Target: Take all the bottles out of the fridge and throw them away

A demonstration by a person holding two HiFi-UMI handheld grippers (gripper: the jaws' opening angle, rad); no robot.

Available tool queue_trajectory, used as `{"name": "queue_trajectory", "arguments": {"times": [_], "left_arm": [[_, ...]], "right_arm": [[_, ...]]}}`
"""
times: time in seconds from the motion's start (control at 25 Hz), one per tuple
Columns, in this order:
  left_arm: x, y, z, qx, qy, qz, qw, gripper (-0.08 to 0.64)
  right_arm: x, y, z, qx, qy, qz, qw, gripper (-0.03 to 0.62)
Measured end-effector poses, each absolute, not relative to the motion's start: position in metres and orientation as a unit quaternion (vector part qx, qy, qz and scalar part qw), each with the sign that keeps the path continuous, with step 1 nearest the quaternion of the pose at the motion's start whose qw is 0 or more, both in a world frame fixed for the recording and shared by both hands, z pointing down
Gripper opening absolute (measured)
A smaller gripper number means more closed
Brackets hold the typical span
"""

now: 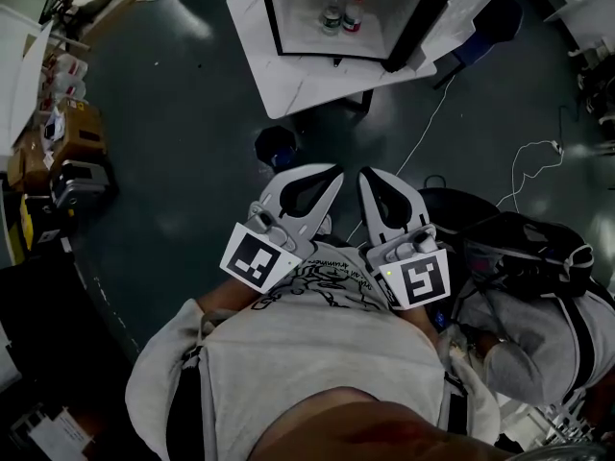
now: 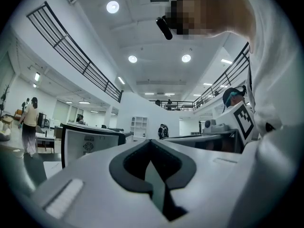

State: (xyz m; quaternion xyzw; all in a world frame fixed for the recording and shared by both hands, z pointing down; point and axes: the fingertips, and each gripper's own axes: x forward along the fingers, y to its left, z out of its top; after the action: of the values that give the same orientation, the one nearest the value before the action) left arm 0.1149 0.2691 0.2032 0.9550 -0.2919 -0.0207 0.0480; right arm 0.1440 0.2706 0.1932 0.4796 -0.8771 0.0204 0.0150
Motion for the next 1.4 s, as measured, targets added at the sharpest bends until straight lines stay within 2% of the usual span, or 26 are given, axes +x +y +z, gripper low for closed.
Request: {"name": "queue_trajectory", "arguments": {"times": [0.44, 1.4], "left_arm": [[0.136, 0.265, 0.212, 0.95, -0.306, -0.019, 0.064, 0.009], [0.109, 0.215, 0.213, 0.947, -0.313, -0.021, 0.066, 0.009]], "right_arm": [[0.165, 0.263, 0.201, 0.468, -0.883, 0.036, 0.017, 0.009], [0.139, 0.213, 0.204, 0.46, -0.886, 0.04, 0.029, 0.009]]}}
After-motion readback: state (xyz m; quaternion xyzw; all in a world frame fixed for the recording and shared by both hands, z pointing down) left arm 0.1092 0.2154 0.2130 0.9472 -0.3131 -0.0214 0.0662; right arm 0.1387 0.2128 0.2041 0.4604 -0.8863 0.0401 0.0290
